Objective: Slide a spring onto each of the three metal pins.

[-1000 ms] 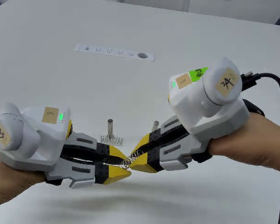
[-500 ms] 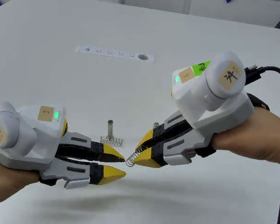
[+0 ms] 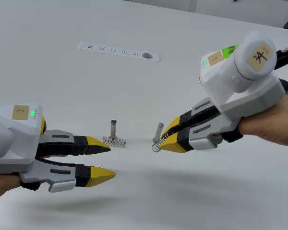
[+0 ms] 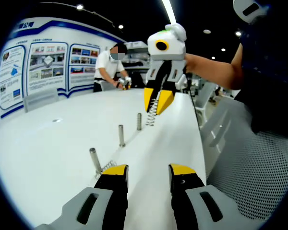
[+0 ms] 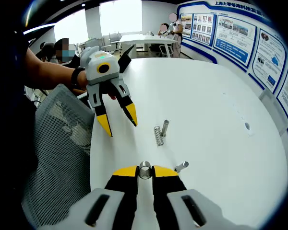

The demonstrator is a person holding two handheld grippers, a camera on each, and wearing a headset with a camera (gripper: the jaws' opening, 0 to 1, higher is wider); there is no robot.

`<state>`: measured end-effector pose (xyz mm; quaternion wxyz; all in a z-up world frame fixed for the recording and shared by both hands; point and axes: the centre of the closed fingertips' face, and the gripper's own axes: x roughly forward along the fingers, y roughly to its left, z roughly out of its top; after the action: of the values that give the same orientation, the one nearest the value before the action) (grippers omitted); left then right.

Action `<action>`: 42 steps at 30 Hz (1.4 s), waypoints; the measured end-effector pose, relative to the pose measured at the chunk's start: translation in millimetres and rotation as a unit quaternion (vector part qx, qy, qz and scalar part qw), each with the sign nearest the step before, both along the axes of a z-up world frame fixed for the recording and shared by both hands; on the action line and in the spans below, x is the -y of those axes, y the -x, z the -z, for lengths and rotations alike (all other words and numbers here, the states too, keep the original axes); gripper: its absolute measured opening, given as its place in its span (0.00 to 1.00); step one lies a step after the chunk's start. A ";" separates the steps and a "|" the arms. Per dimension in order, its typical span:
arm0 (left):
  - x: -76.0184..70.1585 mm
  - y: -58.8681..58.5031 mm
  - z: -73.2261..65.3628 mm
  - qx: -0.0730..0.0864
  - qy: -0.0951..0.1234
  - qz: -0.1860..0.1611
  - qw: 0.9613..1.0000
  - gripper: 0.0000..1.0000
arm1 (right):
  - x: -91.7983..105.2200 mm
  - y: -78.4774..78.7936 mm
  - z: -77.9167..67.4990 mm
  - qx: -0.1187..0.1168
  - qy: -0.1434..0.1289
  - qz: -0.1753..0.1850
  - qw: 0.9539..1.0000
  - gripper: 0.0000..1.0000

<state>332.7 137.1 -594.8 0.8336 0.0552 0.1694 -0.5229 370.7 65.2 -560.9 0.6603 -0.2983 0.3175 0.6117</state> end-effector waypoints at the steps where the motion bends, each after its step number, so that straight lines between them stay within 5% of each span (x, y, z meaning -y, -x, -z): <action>1: -1.8 -0.5 -0.2 0.000 0.002 -0.005 1.000 0.35 | 1.4 -2.3 -0.4 0.001 0.002 0.003 1.000 0.12; 11: -14.3 -0.7 0.6 -0.003 0.011 -0.033 0.999 0.40 | 6.1 -27.3 -8.0 0.028 0.033 0.010 0.999 0.12; 27: -12.8 0.1 1.5 0.001 0.003 -0.041 0.999 0.47 | 2.6 -62.5 2.4 0.051 0.080 -0.001 0.995 0.12; 42: -21.9 -0.2 5.3 -0.003 0.001 -0.062 0.998 0.53 | -2.7 -68.4 18.3 0.045 0.108 -0.020 0.993 0.12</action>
<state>332.8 159.0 -600.1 0.8640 0.0420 0.1745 -0.4704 439.1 67.9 -579.3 0.6260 -0.4012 0.3454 0.5726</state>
